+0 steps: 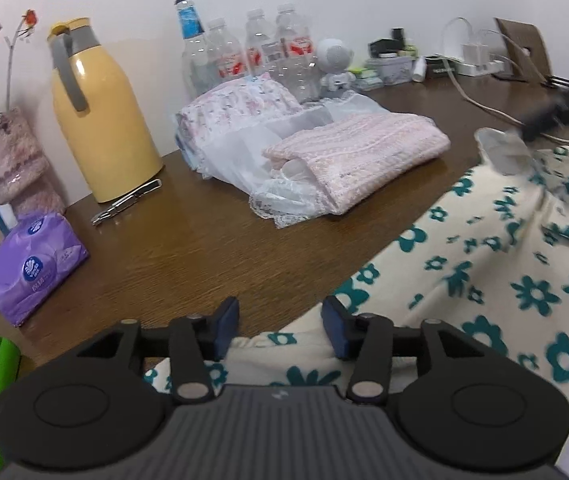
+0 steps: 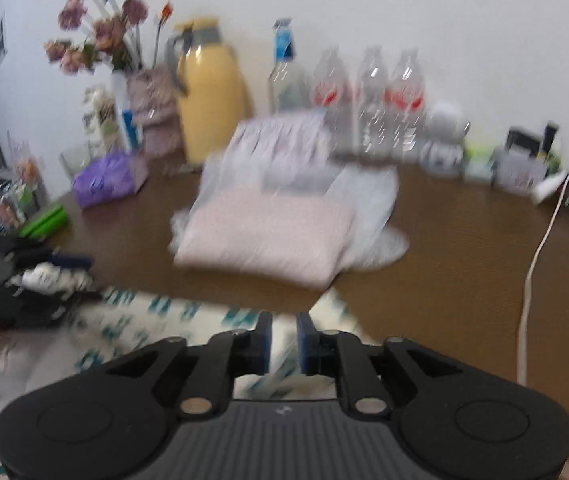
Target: Fold clothes
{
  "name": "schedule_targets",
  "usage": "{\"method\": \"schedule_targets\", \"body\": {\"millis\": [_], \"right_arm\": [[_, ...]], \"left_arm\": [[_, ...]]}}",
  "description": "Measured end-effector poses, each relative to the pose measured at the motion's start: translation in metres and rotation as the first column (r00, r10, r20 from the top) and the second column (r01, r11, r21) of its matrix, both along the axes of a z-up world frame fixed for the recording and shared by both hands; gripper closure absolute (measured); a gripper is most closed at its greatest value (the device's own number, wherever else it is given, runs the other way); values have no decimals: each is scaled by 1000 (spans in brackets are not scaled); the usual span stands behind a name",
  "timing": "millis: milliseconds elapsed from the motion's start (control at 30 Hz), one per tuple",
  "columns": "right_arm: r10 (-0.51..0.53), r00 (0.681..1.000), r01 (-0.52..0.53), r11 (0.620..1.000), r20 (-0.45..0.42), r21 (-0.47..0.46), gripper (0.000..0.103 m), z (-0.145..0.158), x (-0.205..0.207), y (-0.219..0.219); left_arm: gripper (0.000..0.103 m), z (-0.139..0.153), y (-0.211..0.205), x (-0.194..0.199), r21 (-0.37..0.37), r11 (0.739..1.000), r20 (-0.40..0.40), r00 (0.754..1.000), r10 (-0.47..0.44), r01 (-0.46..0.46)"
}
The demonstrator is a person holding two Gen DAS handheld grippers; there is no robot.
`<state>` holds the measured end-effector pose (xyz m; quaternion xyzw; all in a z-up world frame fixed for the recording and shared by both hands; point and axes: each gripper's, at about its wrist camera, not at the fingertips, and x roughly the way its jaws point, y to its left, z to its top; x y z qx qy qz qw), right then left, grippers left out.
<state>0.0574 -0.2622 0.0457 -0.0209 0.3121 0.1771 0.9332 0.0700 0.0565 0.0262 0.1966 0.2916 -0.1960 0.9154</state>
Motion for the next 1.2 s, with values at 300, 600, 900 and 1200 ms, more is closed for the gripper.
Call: {"method": "schedule_targets", "body": {"millis": [300, 600, 900, 1200], "right_arm": [[93, 991, -101, 992, -100, -73, 80, -42, 41, -18], [6, 1000, -5, 979, 6, -205, 97, -48, 48, 11], [215, 974, -206, 972, 75, -110, 91, -6, -80, -25], [318, 947, -311, 944, 45, -110, 78, -56, -220, -28]], "left_arm": [[47, 2, 8, 5, -9, 1000, -2, 1000, -22, 22], [81, -12, -6, 11, 84, 996, 81, 997, 15, -21], [55, 50, 18, -66, -32, 998, 67, 996, -52, 54], [55, 26, -11, -178, -98, 952, -116, 946, -302, 292]]}}
